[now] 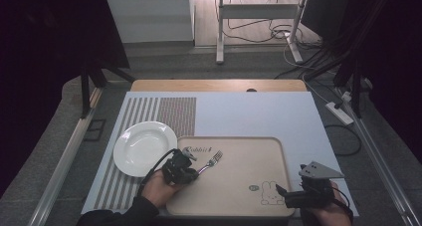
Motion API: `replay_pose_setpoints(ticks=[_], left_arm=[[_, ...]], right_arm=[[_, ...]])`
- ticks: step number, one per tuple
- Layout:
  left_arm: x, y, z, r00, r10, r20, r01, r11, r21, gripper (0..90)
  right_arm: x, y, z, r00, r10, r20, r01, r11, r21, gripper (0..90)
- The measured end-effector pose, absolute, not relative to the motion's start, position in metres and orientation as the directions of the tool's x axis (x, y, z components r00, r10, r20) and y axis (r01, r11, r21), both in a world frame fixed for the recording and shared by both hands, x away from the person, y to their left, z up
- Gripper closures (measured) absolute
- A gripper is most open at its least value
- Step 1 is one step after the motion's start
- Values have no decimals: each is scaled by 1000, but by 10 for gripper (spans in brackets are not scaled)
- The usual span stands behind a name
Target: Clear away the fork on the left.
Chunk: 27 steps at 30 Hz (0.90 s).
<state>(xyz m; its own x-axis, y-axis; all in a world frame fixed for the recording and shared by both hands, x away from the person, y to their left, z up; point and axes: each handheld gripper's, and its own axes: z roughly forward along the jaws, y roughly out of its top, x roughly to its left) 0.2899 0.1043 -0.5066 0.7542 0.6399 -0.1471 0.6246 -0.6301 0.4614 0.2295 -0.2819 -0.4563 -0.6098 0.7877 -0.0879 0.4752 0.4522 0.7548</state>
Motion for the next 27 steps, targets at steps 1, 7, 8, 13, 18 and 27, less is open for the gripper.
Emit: replay_pose_setpoints(ticks=[1, 7, 8, 13, 18, 27], left_arm=[[290, 104, -503, 755, 639, -146, 619, -622, 480, 674], [302, 94, -491, 787, 597, -157, 581, -629, 517, 891], [304, 90, -492, 792, 588, -164, 578, -634, 515, 891], [311, 75, -505, 806, 570, -162, 566, -660, 493, 892], [316, 74, -513, 798, 578, -170, 581, -663, 473, 891], [325, 93, -512, 753, 641, -148, 626, -629, 461, 892]], right_arm=[[230, -282, -456, -610, 788, -88, 475, 452, 755, 0], [230, -281, -457, -608, 789, -87, 480, 453, 752, 0], [231, -281, -457, -608, 789, -87, 480, 453, 751, 0], [231, -282, -457, -607, 790, -86, 481, 451, 752, 0], [231, -282, -457, -607, 791, -84, 481, 448, 754, 0], [231, -282, -457, -606, 791, -83, 481, 448, 754, 0]])
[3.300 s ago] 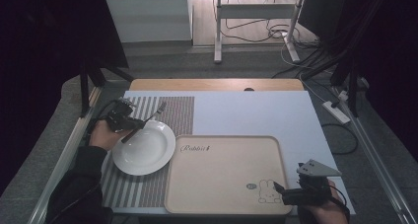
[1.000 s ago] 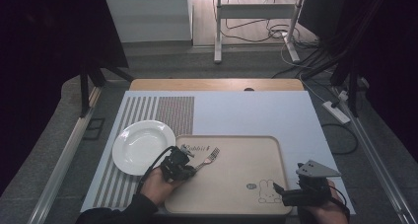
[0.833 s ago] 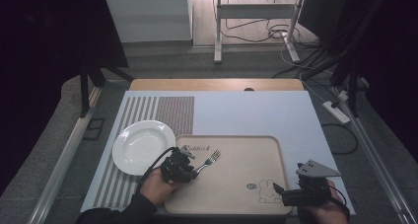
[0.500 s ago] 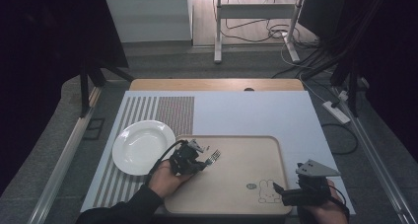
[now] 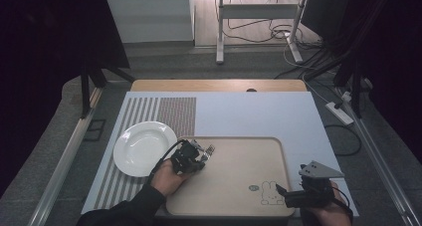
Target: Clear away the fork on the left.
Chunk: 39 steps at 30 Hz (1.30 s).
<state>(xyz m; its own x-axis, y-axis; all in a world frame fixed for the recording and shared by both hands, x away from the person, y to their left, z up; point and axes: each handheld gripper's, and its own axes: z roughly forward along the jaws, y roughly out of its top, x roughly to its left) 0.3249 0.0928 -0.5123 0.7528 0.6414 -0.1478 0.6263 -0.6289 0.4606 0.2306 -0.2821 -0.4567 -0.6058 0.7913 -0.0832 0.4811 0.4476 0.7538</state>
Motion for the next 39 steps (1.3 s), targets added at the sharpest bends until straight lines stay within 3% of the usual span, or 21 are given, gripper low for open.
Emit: replay_pose_setpoints(ticks=[22, 29, 39], left_arm=[[334, 136, -512, 654, 748, -113, 710, -555, 433, 890], [335, 140, -513, 652, 744, -144, 714, -540, 445, 886], [334, 148, -502, 673, 719, -173, 682, -512, 523, 752]], right_arm=[[230, -282, -457, -607, 790, -84, 481, 449, 753, 0], [230, -282, -457, -606, 791, -84, 481, 448, 753, 0], [230, -282, -457, -604, 793, -80, 484, 446, 753, 0]])
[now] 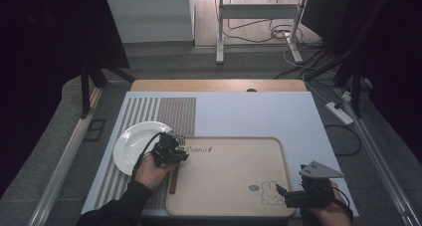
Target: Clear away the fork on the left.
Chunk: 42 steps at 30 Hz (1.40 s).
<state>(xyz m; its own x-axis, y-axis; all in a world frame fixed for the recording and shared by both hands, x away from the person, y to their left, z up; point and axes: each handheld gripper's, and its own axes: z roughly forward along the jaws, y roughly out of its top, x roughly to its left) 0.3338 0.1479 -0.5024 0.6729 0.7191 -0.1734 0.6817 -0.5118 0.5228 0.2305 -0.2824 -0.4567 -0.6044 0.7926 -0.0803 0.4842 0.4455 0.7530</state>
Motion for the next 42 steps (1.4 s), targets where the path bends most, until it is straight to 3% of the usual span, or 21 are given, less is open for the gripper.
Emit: replay_pose_setpoints(ticks=[9, 16, 42], left_arm=[[327, 158, -492, 709, 692, -134, 616, -517, 595, 543], [323, 168, -490, 704, 693, -154, 616, -489, 618, 393], [302, 204, -480, 668, 714, -211, 639, -405, 654, 90]], right_arm=[[231, -282, -457, -604, 793, -79, 487, 445, 752, 0], [231, -282, -457, -603, 794, -78, 488, 445, 751, 0], [231, -282, -457, -601, 795, -79, 494, 448, 745, 0]])
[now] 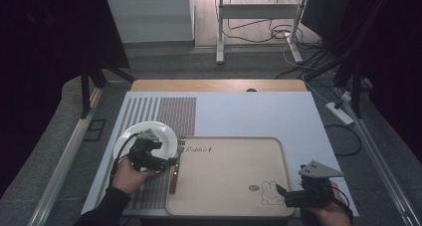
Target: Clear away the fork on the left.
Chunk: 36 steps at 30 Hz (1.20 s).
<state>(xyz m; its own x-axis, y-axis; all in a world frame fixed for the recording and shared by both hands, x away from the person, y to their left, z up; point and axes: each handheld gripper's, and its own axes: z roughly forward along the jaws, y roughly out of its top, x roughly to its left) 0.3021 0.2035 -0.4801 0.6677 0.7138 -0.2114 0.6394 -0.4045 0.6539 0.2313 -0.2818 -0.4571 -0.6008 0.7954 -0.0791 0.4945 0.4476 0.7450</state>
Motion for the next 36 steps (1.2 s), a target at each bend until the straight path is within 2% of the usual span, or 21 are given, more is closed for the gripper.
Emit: replay_pose_setpoints(ticks=[12, 23, 36], left_arm=[[289, 217, -481, 684, 695, -223, 616, -386, 687, 2], [278, 227, -484, 689, 702, -178, 591, -402, 699, 0], [256, 246, -486, 644, 745, -178, 613, -363, 701, 0]], right_arm=[[231, -281, -457, -600, 796, -80, 496, 448, 744, 0], [232, -282, -457, -599, 797, -79, 497, 448, 743, 0], [232, -282, -457, -593, 801, -79, 502, 444, 742, 0]])
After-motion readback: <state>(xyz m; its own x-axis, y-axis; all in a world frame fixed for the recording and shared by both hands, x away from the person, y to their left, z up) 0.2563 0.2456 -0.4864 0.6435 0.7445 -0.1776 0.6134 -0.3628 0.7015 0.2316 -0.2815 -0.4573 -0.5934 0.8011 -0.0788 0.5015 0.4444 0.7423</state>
